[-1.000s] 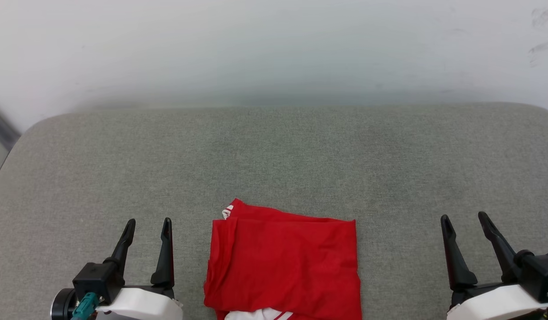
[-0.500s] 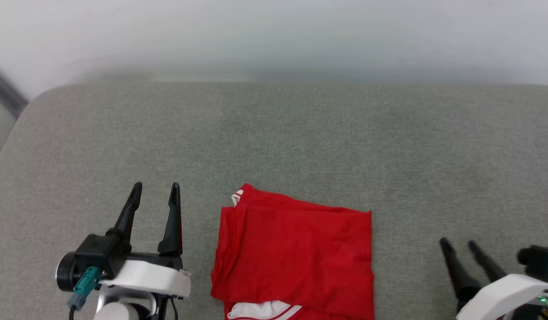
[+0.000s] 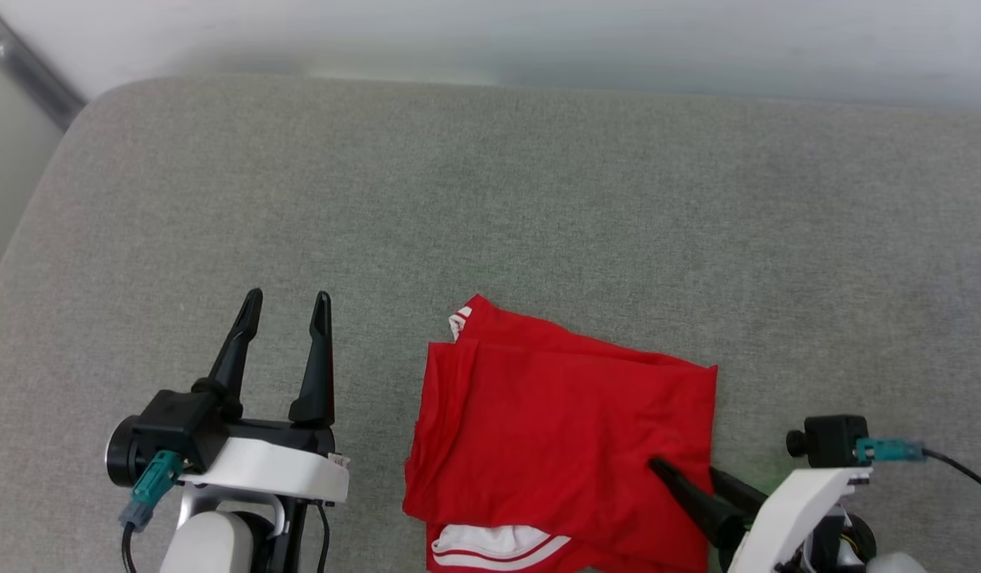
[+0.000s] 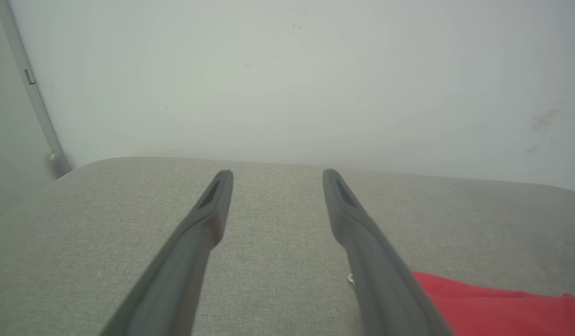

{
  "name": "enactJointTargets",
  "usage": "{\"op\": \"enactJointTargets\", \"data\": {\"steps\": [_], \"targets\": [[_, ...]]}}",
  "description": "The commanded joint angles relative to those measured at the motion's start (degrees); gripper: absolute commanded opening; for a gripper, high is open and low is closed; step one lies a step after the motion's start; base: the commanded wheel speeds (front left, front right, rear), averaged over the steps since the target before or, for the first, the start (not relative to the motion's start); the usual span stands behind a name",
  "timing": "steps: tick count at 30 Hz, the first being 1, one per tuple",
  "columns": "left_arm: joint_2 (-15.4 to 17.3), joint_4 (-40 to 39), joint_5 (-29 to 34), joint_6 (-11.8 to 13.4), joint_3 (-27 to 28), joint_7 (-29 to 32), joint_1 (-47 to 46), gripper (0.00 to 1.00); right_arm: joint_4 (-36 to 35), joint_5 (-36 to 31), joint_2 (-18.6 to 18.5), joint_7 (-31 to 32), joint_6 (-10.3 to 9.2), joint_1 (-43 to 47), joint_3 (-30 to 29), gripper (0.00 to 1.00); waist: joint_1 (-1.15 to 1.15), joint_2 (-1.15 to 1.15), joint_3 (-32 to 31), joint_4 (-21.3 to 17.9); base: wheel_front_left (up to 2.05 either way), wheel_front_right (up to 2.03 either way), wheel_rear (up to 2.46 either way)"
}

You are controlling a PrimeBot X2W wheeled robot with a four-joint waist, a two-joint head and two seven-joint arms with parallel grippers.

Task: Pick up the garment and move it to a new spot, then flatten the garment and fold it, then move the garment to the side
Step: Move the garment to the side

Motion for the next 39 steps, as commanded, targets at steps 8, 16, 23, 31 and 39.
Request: {"op": "enactJointTargets", "data": {"steps": [8, 16, 23, 31, 39], "targets": [[-0.95, 0.39, 1.21, -1.30, 1.42, -0.10, -1.47, 1.00, 6.32, 3.95, -0.80, -1.14, -0.10, -4.65, 5.55, 0.00, 0.00, 0.00, 2.29, 0.63, 0.00, 0.00, 0.00], [-1.44, 0.89, 2.43, -1.86, 2.75, -0.10, 0.00, 1.00, 4.79, -2.93, -5.24, -4.76, -0.09, -7.97, 9.05, 0.00, 0.00, 0.00, -0.62, -1.52, 0.00, 0.00, 0.00], [-1.60, 0.29, 3.22, -2.19, 3.14, -0.10, 2.18, 1.00, 3.75, -10.88, -6.32, -2.79, -0.06, -8.42, 8.99, 0.00, 0.00, 0.00, -4.57, -7.15, 0.00, 0.00, 0.00], [-0.91, -1.73, 4.02, -2.66, 2.47, -0.10, 2.94, 1.00, 1.29, -14.91, -9.02, 1.66, -0.05, -9.64, 7.36, 0.00, 0.00, 0.00, -3.58, -17.35, 0.00, 0.00, 0.00], [0.91, -5.87, 4.49, -2.55, 2.51, 0.34, 1.74, 1.00, 3.46, -16.16, -8.45, 2.82, -0.06, -16.81, 8.36, 0.00, 0.00, 0.00, 1.92, -29.71, 0.00, 0.00, 0.00]]}}
